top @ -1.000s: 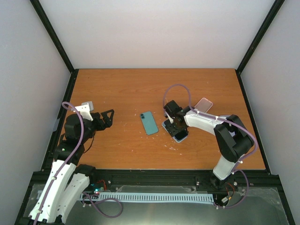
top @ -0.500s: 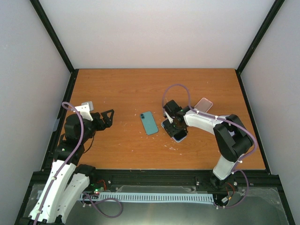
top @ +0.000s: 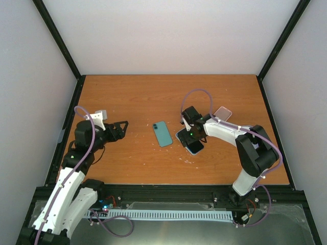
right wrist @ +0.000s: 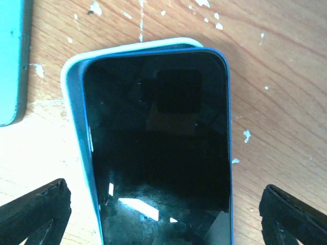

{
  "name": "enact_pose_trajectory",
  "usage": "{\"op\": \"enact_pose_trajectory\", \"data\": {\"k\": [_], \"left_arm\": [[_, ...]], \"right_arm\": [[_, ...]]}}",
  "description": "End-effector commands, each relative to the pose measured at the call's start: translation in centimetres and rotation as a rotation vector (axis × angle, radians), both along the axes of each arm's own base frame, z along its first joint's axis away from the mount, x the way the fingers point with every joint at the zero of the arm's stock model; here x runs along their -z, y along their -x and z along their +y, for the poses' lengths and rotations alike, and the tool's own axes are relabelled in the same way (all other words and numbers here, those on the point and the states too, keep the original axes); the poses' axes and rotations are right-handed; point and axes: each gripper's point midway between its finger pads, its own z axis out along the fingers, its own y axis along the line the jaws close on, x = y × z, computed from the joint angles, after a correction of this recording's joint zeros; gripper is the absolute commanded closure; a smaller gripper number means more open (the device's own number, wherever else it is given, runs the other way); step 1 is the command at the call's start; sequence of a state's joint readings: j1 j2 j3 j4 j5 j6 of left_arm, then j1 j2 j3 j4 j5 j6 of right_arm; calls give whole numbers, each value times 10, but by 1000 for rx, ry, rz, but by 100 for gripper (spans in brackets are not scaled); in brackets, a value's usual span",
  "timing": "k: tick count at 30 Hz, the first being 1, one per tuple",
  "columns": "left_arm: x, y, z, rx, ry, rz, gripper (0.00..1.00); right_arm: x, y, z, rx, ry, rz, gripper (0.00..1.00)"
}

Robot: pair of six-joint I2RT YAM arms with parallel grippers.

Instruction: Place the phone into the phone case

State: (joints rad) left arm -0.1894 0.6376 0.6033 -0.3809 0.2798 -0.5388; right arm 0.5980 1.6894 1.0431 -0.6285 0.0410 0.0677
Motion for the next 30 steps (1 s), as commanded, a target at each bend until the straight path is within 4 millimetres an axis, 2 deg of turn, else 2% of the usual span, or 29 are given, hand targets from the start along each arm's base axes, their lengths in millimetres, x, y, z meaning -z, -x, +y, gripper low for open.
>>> {"op": "enact_pose_trajectory", "data": {"k": [1, 5, 9, 14, 17, 20, 25, 30], "left_arm": [[6, 1, -21, 102, 75, 52, 9], [25, 5, -41, 190, 175, 122, 18], [45, 9, -50, 228, 207, 194, 22], [52, 9, -56, 250, 210, 218, 27], [57, 11, -61, 261, 229, 235, 28], [59, 10, -65, 277, 245, 234, 31], [70, 13, -69, 289, 258, 261, 34], [79, 14, -73, 302, 272, 285, 39]], "right_arm": [[2, 1, -2, 58, -74, 20, 0], [10, 8, -2, 61, -95, 55, 0], [15, 19, 6, 47, -154, 98, 0], [6, 36, 30, 32, -304, 143, 6], [3, 50, 53, 17, -352, 163, 9], [7, 62, 68, 16, -356, 178, 15], [4, 69, 86, 35, -379, 150, 31], [-5, 58, 80, 124, -382, 67, 44]]}}
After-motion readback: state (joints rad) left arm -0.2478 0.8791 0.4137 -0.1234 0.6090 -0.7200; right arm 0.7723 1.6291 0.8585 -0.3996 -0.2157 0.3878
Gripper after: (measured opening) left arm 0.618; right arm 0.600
